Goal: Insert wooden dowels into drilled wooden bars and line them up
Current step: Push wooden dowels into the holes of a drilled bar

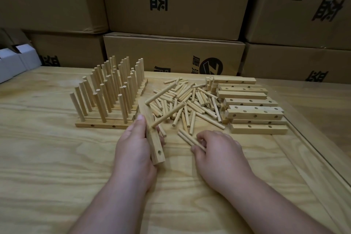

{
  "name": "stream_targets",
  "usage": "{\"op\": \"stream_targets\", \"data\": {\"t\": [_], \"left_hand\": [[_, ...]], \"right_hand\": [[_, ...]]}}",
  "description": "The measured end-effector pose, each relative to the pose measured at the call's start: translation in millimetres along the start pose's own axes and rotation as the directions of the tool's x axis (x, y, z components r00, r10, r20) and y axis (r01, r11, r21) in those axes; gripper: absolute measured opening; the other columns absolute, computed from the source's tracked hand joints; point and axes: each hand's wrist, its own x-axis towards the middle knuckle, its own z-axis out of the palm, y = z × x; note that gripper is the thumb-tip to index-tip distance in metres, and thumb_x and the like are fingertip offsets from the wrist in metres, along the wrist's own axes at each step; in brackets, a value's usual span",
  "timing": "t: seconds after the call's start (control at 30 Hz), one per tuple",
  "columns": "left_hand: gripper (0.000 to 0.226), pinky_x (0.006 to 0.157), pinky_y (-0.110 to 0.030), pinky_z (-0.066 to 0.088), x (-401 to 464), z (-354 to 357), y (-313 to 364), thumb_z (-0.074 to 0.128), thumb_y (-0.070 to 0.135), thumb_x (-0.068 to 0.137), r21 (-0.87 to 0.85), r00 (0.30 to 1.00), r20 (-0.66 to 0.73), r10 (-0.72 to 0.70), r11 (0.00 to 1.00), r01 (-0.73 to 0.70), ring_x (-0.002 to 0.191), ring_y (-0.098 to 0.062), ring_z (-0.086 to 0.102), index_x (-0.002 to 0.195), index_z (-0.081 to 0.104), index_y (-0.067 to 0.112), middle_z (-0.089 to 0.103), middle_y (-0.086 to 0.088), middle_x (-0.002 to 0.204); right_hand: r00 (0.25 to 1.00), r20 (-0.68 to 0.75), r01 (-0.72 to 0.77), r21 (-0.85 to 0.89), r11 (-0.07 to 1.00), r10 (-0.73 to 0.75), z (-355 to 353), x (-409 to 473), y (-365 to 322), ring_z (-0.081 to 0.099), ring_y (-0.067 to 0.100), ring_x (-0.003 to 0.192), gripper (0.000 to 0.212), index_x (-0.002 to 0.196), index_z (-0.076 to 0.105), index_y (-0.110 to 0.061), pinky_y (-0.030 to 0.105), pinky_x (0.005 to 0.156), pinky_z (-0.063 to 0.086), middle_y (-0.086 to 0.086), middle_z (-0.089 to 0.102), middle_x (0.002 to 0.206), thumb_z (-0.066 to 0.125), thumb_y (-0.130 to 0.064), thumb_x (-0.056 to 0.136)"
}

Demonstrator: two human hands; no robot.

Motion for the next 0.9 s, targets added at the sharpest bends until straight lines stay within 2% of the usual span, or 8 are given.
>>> {"op": "stream_targets", "data": {"t": [0.2, 0.3, 0.37, 0.5, 0.57, 0.73, 0.83, 0.9], "left_hand": [[0.023, 0.046, -0.028, 0.048, -0.7, 1.3, 0.3, 0.053, 0.038, 0.104, -0.1, 1.0, -0.017, 0.006, 0.995, -0.008, 0.05, -0.014, 0.057, 0.113, 0.064, 0.019, 0.062, -0.005, 0.062], [0.024, 0.045, -0.028, 0.048, -0.4, 1.4, -0.3, 0.055, 0.041, 0.103, -0.101, 1.0, -0.016, 0.014, 0.995, -0.015, 0.05, -0.013, 0.058, 0.115, 0.065, 0.023, 0.062, -0.003, 0.06], [0.027, 0.045, -0.028, 0.047, -0.3, 1.2, -0.1, 0.055, 0.043, 0.102, -0.102, 1.0, -0.02, 0.0, 0.995, -0.002, 0.05, -0.014, 0.056, 0.116, 0.067, 0.023, 0.061, -0.004, 0.061], [0.029, 0.043, -0.026, 0.044, -2.1, -0.2, 2.9, 0.053, 0.035, 0.103, -0.141, 0.997, 0.014, -0.071, 0.987, 0.072, 0.049, -0.015, 0.054, 0.098, 0.069, 0.011, 0.059, -0.004, 0.062], [0.026, 0.041, -0.025, 0.041, -3.2, 0.8, 4.7, 0.048, 0.024, 0.101, -0.182, 0.997, 0.025, -0.078, 0.98, 0.081, 0.051, -0.016, 0.052, 0.087, 0.066, 0.011, 0.058, -0.004, 0.065], [0.023, 0.043, -0.026, 0.043, -2.4, 3.3, 4.8, 0.046, 0.018, 0.102, -0.193, 0.997, 0.03, -0.076, 0.978, 0.081, 0.055, -0.015, 0.051, 0.118, 0.062, 0.022, 0.058, -0.001, 0.062], [0.033, 0.053, -0.028, 0.051, -4.3, 4.6, 5.2, 0.049, 0.017, 0.102, -0.2, 0.992, 0.075, -0.104, 0.973, 0.117, 0.066, -0.017, 0.064, 0.13, 0.065, 0.021, 0.071, -0.001, 0.078], [0.031, 0.049, -0.025, 0.054, -5.2, 5.3, 6.5, 0.049, 0.015, 0.102, -0.244, 0.99, 0.085, -0.109, 0.961, 0.126, 0.062, -0.015, 0.07, 0.127, 0.066, 0.023, 0.075, -0.001, 0.079]], "right_hand": [[0.999, -0.038, 0.022, 0.04, 0.999, -0.021, 3.2, -2.0, 2.6, 0.05, 0.013, 0.109, 0.018, 0.114, 0.06, -0.035, 0.035, 0.096, 0.042, -0.014, 0.054, 0.106, 0.05, -0.037, 0.099], [0.994, -0.112, 0.05, 0.254, 0.966, -0.022, 2.1, 0.1, 4.1, 0.055, 0.004, 0.087, 0.004, 0.102, 0.053, -0.038, 0.031, 0.076, 0.049, -0.017, 0.058, 0.091, 0.05, -0.036, 0.1], [0.989, -0.143, 0.094, 0.364, 0.927, -0.044, 2.1, -0.4, 2.9, 0.056, 0.0, 0.078, 0.003, 0.099, 0.054, -0.039, 0.021, 0.061, 0.044, -0.017, 0.061, 0.081, 0.053, -0.036, 0.1], [0.977, -0.171, 0.199, 0.495, 0.846, -0.13, 0.2, -4.3, -1.0, 0.058, -0.001, 0.074, 0.008, 0.099, 0.061, -0.037, 0.01, 0.06, 0.041, -0.025, 0.061, 0.09, 0.06, -0.029, 0.097], [0.971, -0.171, 0.235, 0.55, 0.802, -0.167, -0.7, -7.0, -1.1, 0.055, 0.003, 0.061, 0.009, 0.094, 0.062, -0.036, 0.013, 0.053, 0.04, -0.018, 0.062, 0.082, 0.061, -0.027, 0.095], [0.971, -0.116, 0.235, 0.646, 0.726, -0.21, -1.0, -10.0, -0.8, 0.042, 0.003, 0.048, 0.007, 0.091, 0.063, -0.038, 0.024, 0.044, 0.035, 0.0, 0.057, 0.066, 0.059, -0.033, 0.088], [0.973, -0.049, 0.199, 0.675, 0.711, -0.226, -0.6, -10.4, -0.1, 0.04, 0.003, 0.048, 0.008, 0.09, 0.065, -0.039, 0.023, 0.044, 0.034, -0.007, 0.052, 0.059, 0.059, -0.034, 0.087], [0.972, -0.016, 0.182, 0.687, 0.703, -0.236, -0.5, -10.7, 0.1, 0.04, 0.003, 0.048, 0.01, 0.091, 0.066, -0.037, 0.021, 0.044, 0.034, -0.01, 0.05, 0.057, 0.058, -0.033, 0.088]]}}
